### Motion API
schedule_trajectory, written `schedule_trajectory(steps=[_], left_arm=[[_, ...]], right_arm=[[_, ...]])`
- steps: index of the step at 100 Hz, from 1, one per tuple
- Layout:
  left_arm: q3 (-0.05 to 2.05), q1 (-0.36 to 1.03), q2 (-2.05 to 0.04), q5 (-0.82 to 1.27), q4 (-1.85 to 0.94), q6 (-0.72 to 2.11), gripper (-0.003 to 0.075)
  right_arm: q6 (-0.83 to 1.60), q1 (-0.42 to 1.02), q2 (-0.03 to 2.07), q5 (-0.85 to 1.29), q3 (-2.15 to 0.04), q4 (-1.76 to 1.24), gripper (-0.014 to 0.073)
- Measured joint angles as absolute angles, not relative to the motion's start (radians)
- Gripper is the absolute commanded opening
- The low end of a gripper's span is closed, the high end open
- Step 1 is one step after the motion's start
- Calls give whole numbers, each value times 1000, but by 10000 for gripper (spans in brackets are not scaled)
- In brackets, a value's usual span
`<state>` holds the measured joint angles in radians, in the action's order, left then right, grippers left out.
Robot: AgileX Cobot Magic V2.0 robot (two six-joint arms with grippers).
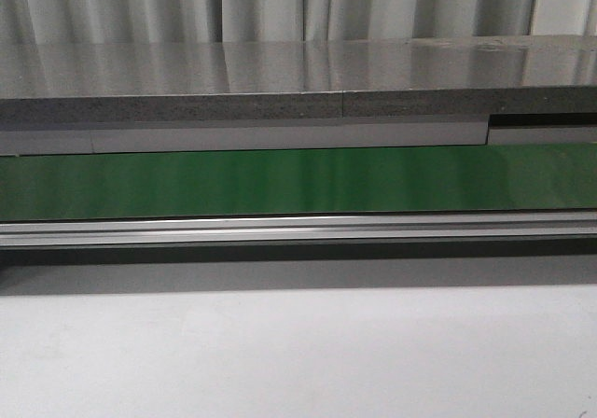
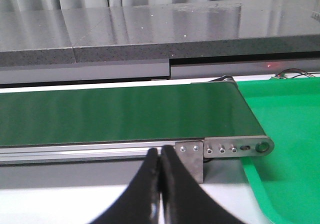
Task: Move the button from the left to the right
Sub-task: 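Carry the button over the conveyor belt with the left gripper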
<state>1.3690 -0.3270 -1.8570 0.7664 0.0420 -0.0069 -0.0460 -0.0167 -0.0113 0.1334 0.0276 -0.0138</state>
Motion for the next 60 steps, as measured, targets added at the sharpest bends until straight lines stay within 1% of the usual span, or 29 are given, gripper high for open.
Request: schedule_trajectory(steps=[22,60], left_arm=[[1369,-296,-1796,816,16,-7,40],[1367,-127,-1795,844,16,18,40]], right_arm=[[-46,-17,-11,133,28,-14,-67],[-46,-17,-11,133,28,-14,-67]])
